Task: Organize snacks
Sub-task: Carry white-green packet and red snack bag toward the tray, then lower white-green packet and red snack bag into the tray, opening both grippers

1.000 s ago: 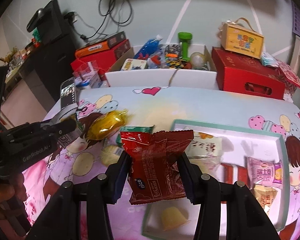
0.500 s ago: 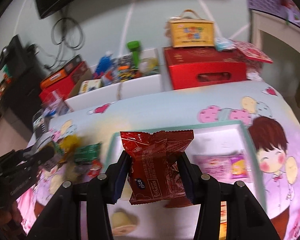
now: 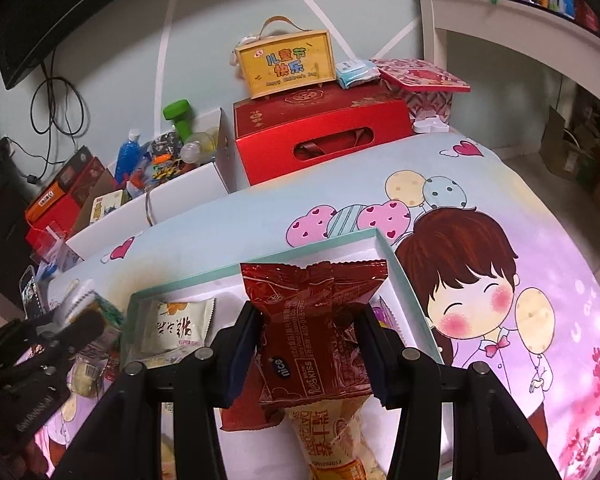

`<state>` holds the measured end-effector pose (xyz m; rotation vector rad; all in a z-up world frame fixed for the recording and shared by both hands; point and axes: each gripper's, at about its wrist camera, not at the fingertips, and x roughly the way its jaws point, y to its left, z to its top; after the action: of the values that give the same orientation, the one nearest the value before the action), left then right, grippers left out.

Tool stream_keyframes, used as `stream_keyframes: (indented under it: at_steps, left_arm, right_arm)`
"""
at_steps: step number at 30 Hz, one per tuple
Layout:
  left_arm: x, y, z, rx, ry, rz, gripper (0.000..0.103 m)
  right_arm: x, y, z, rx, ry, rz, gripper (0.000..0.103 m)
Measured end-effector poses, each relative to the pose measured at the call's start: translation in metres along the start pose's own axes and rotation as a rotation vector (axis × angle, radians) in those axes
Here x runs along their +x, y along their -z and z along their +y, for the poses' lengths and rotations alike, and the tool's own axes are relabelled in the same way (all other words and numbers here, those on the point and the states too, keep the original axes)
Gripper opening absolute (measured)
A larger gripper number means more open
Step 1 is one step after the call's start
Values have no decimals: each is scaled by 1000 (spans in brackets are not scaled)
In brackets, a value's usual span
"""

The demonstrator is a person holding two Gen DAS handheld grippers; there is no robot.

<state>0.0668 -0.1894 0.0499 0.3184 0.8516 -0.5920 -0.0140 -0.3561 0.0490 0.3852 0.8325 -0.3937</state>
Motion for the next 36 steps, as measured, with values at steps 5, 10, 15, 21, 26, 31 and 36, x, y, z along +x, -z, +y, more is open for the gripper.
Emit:
stream_keyframes:
  at_steps: [5,10,15,21,26,31,36]
  left_arm:
    - [12,-4,-10,10,9,9,40]
    - [24,-4,-15,14,12,21,40]
    - [33,-4,-17,13,12,36,40]
    - [40,-4,-20,17,15,47,40]
    - [41,-2,-23,27,14,53,40]
    - [38,-1,-25,30,14,53,42]
    - [31,1,-24,17,21,43,54]
  right_arm:
    - [5,1,3,-8,-14,-1,52]
    - [12,2,8,-17,-36,0,52]
    - [26,6,16,-32,-55,29,52]
    - [32,8,17,-38,-51,42,52]
    - [33,6,19,-46,-33,46,52]
    - [33,6,18,-42,-31,50,52]
    - [32,6,17,-43,-32,54,52]
